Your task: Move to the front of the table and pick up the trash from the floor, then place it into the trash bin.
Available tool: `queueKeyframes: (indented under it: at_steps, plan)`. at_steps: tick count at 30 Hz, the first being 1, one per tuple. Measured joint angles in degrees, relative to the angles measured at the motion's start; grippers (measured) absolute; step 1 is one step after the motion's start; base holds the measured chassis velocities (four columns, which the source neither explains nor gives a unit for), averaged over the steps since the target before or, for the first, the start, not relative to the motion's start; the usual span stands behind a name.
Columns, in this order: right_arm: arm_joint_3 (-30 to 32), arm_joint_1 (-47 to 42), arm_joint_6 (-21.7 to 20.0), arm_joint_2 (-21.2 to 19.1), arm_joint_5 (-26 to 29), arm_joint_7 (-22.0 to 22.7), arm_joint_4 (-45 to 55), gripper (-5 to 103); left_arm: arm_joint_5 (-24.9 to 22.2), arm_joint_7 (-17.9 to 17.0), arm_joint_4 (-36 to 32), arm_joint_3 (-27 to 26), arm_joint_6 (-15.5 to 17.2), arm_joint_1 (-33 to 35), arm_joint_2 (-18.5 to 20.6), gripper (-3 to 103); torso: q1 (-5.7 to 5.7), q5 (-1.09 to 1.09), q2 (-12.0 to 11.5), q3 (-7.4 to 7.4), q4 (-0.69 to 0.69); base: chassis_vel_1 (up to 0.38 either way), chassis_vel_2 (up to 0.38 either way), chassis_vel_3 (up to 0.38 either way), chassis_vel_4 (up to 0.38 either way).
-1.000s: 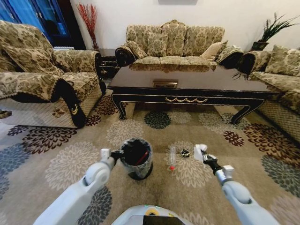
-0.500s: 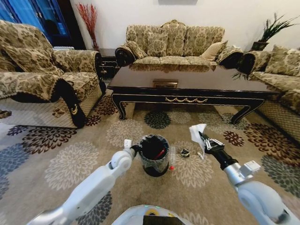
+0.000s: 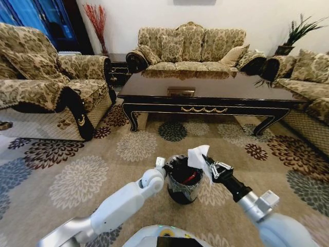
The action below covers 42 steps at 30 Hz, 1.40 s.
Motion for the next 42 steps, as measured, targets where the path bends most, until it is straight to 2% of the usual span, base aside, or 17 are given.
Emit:
queueKeyframes:
  at_steps: [6, 8, 9, 12, 13, 16, 18, 20, 21, 25, 30, 32, 34, 37, 38, 41, 42]
  plan:
    - [-2.6, -0.1, -0.4, 0.3, -1.2, -0.1, -0.5, -2, 0.4, -0.2, -0.9, -0.6, 0.1, 1.1, 0.3, 3, 0.0, -0.01, 0.0, 0.0, 0.01, 0.0, 0.0, 0.0, 0.0]
    - [-3.6, 0.0, -0.5, 0.4, -2.0, -0.1, -1.1, 8, 0.4, -0.4, -1.0, -0.5, 0.1, 1.1, 0.1, 3, 0.0, 0.0, 0.0, 0.0, 0.0, 0.0, 0.0, 0.0, 0.0]
    - [-3.6, 0.0, -0.5, 0.4, -2.0, -0.1, -1.1, 8, 0.4, -0.4, -1.0, -0.5, 0.1, 1.1, 0.1, 3, 0.0, 0.0, 0.0, 0.0, 0.0, 0.0, 0.0, 0.0, 0.0]
    - [-4.2, -0.3, -0.8, 0.5, -2.6, -0.1, -1.2, 24, 0.5, -0.7, -1.0, -0.2, 0.1, 1.3, -0.6, 3, 0.0, 0.0, 0.0, 0.0, -0.01, 0.0, 0.0, 0.0, 0.0]
    - [-4.2, -0.3, -0.8, 0.5, -2.6, -0.1, -1.2, 24, 0.5, -0.7, -1.0, -0.2, 0.1, 1.3, -0.6, 3, 0.0, 0.0, 0.0, 0.0, -0.01, 0.0, 0.0, 0.0, 0.0]
    - [-4.5, -0.7, -0.8, 0.6, -3.9, 0.0, -1.5, 40, 0.6, -0.8, -0.8, 0.0, 0.2, 1.4, -1.1, 3, 0.0, -0.01, 0.0, 0.0, -0.01, 0.0, 0.0, 0.0, 0.0]
    - [-4.6, -0.7, -0.8, 0.7, -4.3, 0.0, -1.7, 40, 0.7, -0.8, -0.8, 0.2, 0.2, 1.4, -1.1, 3, 0.0, -0.01, 0.0, 0.0, -0.01, 0.0, 0.0, 0.0, 0.0]
    - [-4.6, -0.8, -0.8, 0.8, -4.9, 0.2, -2.1, 52, 0.7, -0.8, -0.8, 0.3, 0.2, 1.5, -1.1, 3, 0.0, -0.01, 0.0, 0.0, -0.01, 0.0, 0.0, 0.0, 0.0]
    - [-4.6, -0.8, -0.8, 0.8, -4.9, 0.2, -2.1, 52, 0.7, -0.8, -0.8, 0.3, 0.2, 1.5, -1.1, 3, 0.0, -0.01, 0.0, 0.0, -0.01, 0.0, 0.0, 0.0, 0.0]
    - [-4.6, -0.8, -0.8, 1.0, -6.2, 0.4, -2.3, 73, 0.8, -0.9, -1.5, -0.2, 0.3, 1.8, -0.5, 3, 0.0, -0.01, 0.0, 0.0, -0.01, 0.0, 0.0, 0.0, 0.0]
    - [-4.8, 0.2, -0.8, 1.5, -5.9, 1.0, -2.6, 84, 0.8, -0.8, -1.9, -1.3, 0.3, 2.4, 0.0, 3, 0.0, -0.01, 0.0, 0.0, -0.01, 0.0, 0.0, 0.0, 0.0]
    - [-4.5, 1.6, -0.9, 2.1, -4.6, 1.7, -3.6, 95, 0.9, -0.6, -2.4, -2.8, 0.3, 3.6, 1.1, 3, 0.0, -0.02, 0.0, 0.0, -0.02, 0.0, 0.0, 0.0, 0.0]
    - [-3.6, 3.4, -0.8, 2.4, -3.1, 2.2, -5.6, 100, 1.3, -0.1, -3.1, -5.1, 0.3, 5.3, 2.5, 3, 0.0, -0.02, 0.0, 0.0, -0.01, 0.0, 0.0, 0.0, 0.0]
    - [-2.7, 6.0, -0.8, 2.5, -0.2, 2.6, -9.0, 100, 1.9, 1.3, -4.3, -9.3, 0.3, 7.6, 4.3, 3, 0.0, -0.02, 0.0, 0.0, -0.02, 0.0, 0.0, 0.0, 0.0]
    - [-2.7, 6.0, -0.8, 2.5, -0.2, 2.6, -9.0, 100, 1.9, 1.3, -4.3, -9.3, 0.3, 7.6, 4.3, 3, 0.0, -0.02, 0.0, 0.0, -0.02, 0.0, 0.0, 0.0, 0.0]
    - [-3.2, 12.4, -1.0, 2.4, 5.4, 3.6, -17.9, 100, 2.5, 4.1, -6.7, -17.8, 0.2, 12.2, 7.0, 3, 0.0, -0.01, 0.0, 0.0, 0.0, 0.0, 0.0, 0.0, 0.0]
    - [-3.2, 12.4, -1.0, 2.4, 5.4, 3.6, -17.9, 100, 2.5, 4.1, -6.7, -17.8, 0.2, 12.2, 7.0, 3, 0.0, -0.01, 0.0, 0.0, 0.0, 0.0, 0.0, 0.0, 0.0]
